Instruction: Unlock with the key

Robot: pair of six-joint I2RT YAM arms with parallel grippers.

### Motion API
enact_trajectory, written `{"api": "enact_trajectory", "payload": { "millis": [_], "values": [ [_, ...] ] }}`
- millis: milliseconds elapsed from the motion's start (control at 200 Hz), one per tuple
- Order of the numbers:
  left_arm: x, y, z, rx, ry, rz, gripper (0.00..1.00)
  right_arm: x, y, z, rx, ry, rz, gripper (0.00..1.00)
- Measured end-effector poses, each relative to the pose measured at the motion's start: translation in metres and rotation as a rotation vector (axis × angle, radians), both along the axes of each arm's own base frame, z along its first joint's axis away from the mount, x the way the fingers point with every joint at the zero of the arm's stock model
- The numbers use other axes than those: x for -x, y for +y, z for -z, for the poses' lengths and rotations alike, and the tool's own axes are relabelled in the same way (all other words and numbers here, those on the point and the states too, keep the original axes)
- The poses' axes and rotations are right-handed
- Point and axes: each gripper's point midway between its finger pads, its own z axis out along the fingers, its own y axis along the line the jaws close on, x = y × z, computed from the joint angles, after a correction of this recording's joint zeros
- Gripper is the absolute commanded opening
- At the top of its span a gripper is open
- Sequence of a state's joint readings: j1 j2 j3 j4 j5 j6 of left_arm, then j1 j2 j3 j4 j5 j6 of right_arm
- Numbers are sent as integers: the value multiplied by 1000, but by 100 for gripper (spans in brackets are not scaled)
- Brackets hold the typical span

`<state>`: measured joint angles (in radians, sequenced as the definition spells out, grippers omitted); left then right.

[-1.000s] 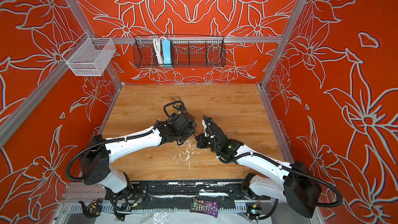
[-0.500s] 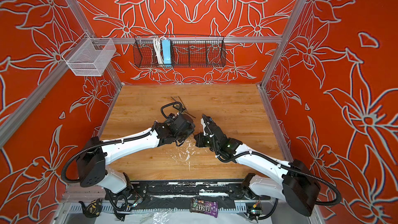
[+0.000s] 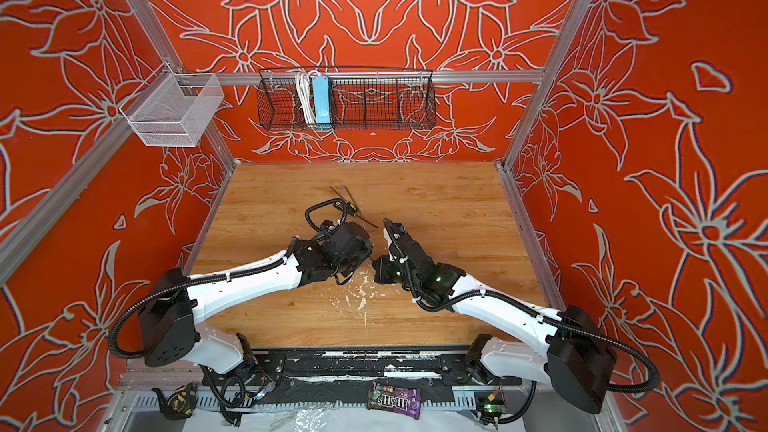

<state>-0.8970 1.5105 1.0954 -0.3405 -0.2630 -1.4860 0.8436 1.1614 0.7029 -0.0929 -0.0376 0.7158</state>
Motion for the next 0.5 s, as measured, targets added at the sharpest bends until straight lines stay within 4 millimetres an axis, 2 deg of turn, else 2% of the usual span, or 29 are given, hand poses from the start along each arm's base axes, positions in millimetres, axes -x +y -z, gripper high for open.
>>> {"api": "enact_trajectory", "payload": {
  "millis": [240,500],
  "values": [
    [-1,-2,-3,29,-9,-10,0,-3,-3,-1,94,-95,-23,0],
    [-3,-4,-5,46,-16,-17,0,-5,-5,-2,111,-118,-17,0]
  ]
}}
